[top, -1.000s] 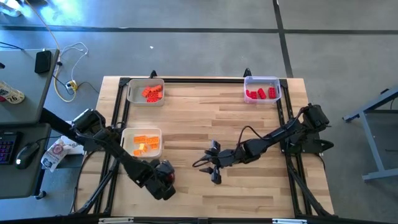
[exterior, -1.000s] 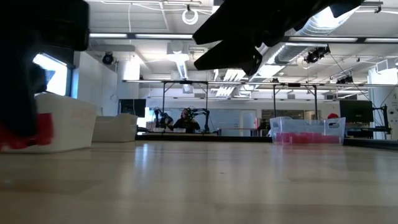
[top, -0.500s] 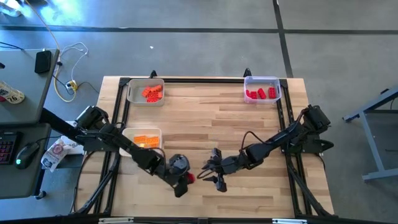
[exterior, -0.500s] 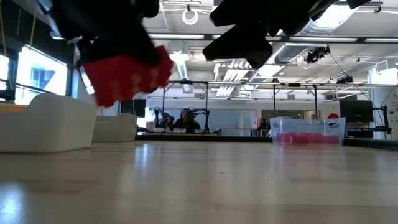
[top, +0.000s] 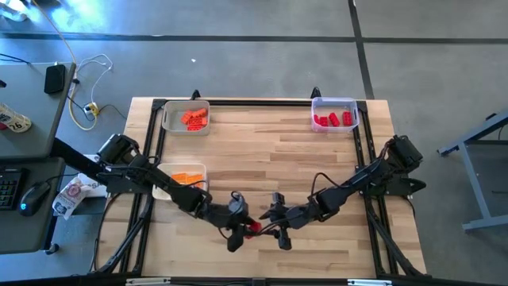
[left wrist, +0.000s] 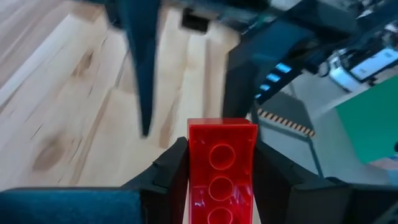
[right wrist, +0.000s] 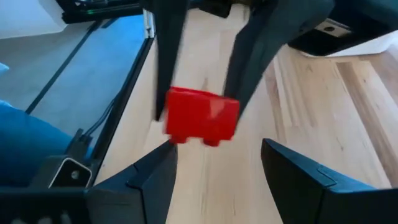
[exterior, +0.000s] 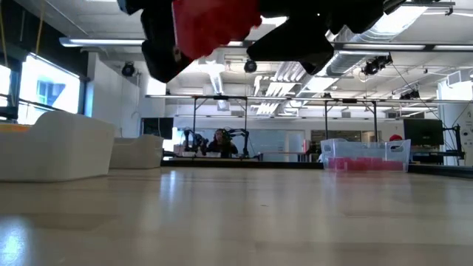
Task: Sort & place blocks by color
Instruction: Put the red game piece into the transparent bin
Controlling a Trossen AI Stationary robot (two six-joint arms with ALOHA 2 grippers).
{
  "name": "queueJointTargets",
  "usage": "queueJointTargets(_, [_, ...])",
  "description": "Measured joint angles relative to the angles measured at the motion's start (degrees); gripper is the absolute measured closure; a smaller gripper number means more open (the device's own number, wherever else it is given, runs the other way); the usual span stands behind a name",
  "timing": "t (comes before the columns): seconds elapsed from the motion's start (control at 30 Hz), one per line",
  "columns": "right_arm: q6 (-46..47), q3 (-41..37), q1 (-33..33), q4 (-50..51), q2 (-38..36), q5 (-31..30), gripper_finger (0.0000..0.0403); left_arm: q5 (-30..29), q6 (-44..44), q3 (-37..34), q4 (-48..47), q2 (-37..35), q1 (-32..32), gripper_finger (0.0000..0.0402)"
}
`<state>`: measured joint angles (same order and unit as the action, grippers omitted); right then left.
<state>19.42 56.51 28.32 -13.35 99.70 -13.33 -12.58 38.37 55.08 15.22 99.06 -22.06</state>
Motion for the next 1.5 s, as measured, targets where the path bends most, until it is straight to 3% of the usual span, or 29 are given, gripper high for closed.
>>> queueJointTargets(0.5, [0.0, 0.0, 0.0, -4.4, 0.0, 5.5, 0.0186, -2.3, -11.0, 0.0, 9.2, 0.0, 0.7, 0.0287])
queueJointTargets(1.0, [-0.2, 0.0, 0.0, -9.7, 0.0, 0.6, 0.0187, -7.9, -18.6, 0.0, 15.6, 0.0, 0.7, 0.0287])
queueJointTargets(1.1, [-0.3, 0.0, 0.1, -10.1, 0.0, -0.2, 0.0206, -8.1, -19.6, 0.0, 16.1, 0.0, 0.7, 0.0287])
queueJointTargets(1.27, [-0.2, 0.0, 0.1, -10.2, 0.0, -0.6, 0.0281, -9.2, -20.2, 0.0, 16.1, 0.0, 0.7, 0.0287])
queueJointTargets(1.5, [0.0, 0.0, 0.1, -10.2, 0.0, -0.6, 0.0285, -10.3, -20.6, 0.0, 16.0, 0.0, 0.8, 0.0282])
